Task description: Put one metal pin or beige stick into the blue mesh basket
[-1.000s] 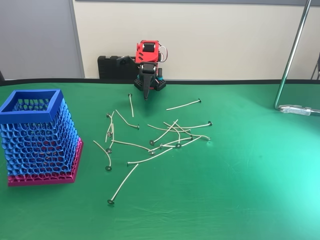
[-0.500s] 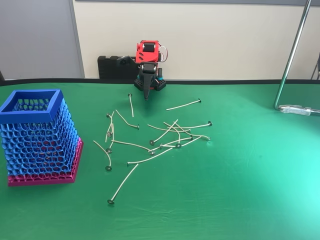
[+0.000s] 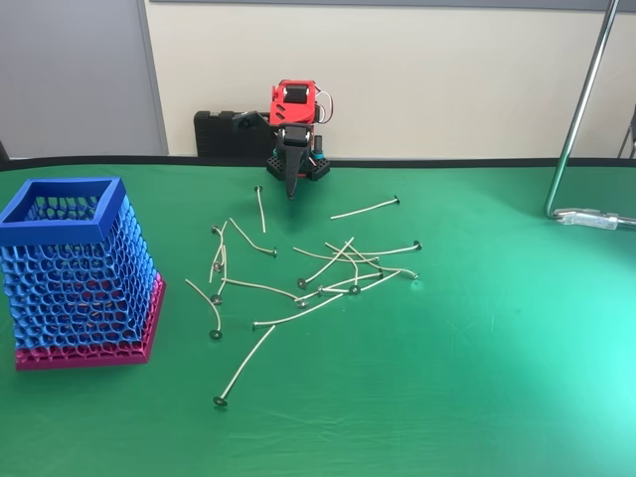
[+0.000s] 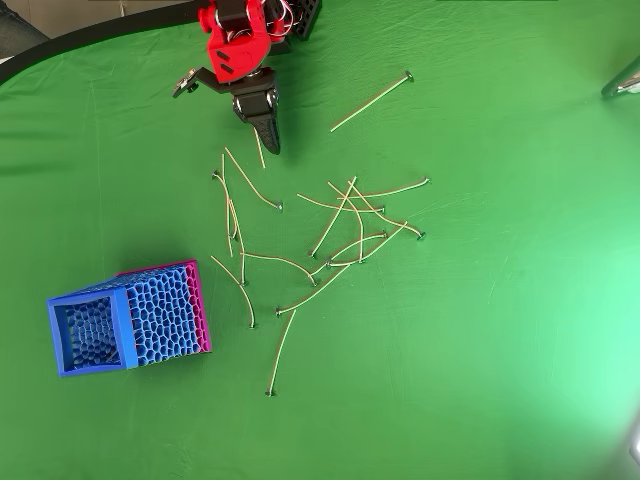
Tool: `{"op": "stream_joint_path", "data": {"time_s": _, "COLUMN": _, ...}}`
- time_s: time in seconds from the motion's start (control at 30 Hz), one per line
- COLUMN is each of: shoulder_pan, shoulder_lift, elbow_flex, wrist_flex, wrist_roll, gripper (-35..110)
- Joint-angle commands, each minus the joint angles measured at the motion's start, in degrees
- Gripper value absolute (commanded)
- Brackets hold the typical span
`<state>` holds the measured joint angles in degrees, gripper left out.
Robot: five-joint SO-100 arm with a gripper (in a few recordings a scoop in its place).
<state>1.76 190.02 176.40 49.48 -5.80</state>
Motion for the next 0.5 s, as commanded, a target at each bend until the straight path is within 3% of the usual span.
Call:
{"op": "stream_joint_path", "data": {"time_s": 0.0, "shoulder_pan": 0.0, "shoulder_lift": 0.53, "elbow_flex": 0.26, "wrist_flex": 0.09, "wrist_roll": 0.0, "gripper": 1}}
{"op": "stream_joint_path", "data": {"time_s": 0.47, "shoulder_pan": 0.53, "shoulder_lift": -3.16, "elbow_flex": -0.53, "wrist_flex": -2.46, "wrist_roll": -0.09, "gripper": 1}}
